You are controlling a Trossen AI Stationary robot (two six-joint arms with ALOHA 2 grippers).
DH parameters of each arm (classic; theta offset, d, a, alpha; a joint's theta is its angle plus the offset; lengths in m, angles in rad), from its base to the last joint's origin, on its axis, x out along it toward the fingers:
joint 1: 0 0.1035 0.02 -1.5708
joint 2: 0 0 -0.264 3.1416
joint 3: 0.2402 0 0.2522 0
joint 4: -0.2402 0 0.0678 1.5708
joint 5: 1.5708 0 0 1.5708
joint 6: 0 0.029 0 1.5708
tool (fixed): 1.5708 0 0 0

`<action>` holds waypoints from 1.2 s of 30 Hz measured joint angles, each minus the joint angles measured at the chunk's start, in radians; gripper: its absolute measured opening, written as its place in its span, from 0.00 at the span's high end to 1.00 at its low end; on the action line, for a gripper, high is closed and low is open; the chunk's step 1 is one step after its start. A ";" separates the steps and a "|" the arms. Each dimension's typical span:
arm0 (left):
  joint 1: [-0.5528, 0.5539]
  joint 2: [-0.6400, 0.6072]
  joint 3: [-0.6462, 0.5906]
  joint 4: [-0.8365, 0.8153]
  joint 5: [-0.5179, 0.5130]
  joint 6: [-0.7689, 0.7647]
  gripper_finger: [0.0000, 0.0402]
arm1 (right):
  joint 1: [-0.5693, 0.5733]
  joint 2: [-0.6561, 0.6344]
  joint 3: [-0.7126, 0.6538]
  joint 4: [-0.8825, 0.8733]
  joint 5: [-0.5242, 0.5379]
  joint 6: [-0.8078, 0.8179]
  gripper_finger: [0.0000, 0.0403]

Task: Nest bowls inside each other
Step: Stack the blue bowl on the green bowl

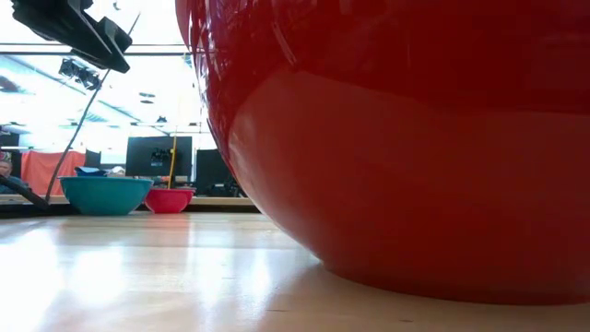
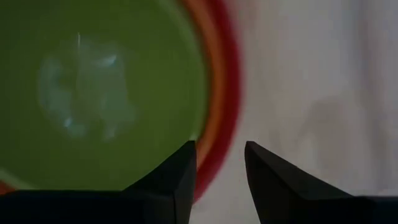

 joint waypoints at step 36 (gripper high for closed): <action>0.460 0.424 0.013 -0.379 0.051 -0.232 0.61 | -0.475 -0.043 -0.421 1.389 -0.101 -0.542 0.65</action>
